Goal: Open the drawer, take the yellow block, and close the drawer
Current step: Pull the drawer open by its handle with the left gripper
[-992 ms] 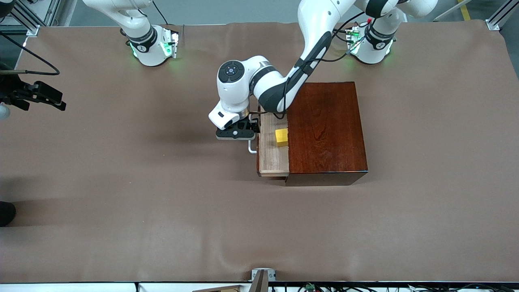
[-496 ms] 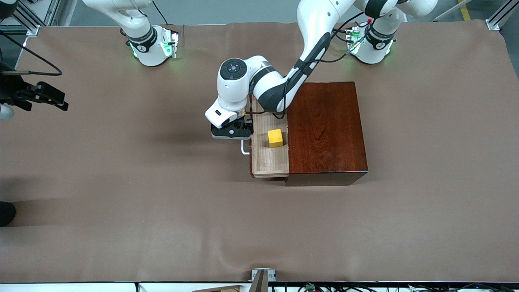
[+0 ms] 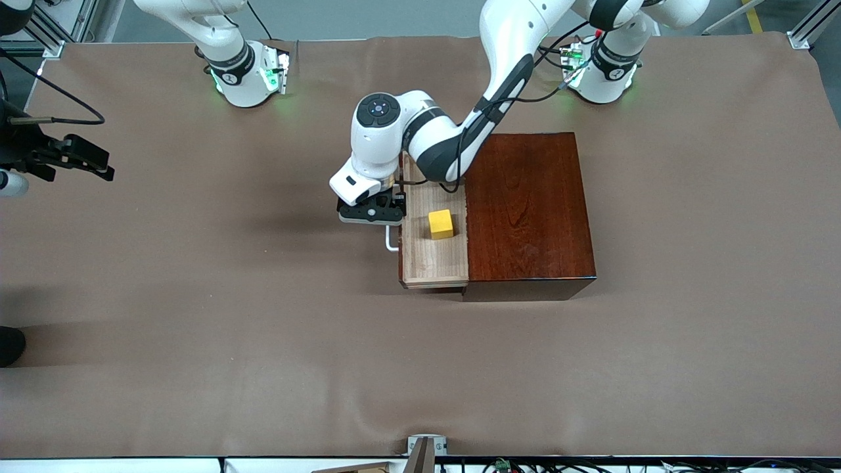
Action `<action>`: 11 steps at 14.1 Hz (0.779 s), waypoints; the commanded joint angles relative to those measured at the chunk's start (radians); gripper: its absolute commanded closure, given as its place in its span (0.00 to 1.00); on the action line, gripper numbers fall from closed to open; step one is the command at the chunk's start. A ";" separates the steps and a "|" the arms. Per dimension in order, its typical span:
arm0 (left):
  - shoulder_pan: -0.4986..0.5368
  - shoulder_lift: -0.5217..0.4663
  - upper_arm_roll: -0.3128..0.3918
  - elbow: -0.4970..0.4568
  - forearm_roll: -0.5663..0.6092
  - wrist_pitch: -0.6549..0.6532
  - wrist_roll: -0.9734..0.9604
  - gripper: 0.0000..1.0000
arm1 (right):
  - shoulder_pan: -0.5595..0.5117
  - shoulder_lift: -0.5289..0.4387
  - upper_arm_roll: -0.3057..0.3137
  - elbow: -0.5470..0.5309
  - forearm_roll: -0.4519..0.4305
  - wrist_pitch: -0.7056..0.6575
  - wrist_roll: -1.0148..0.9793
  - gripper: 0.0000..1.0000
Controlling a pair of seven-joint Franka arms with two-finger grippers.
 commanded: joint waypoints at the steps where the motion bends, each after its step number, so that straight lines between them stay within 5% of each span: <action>1: -0.008 0.029 -0.029 0.027 -0.017 0.096 -0.016 0.00 | 0.005 0.008 0.002 0.016 0.002 -0.009 0.016 0.00; 11: 0.003 0.008 -0.019 0.027 -0.015 0.104 -0.030 0.00 | 0.039 0.042 0.004 0.014 0.016 -0.002 0.172 0.00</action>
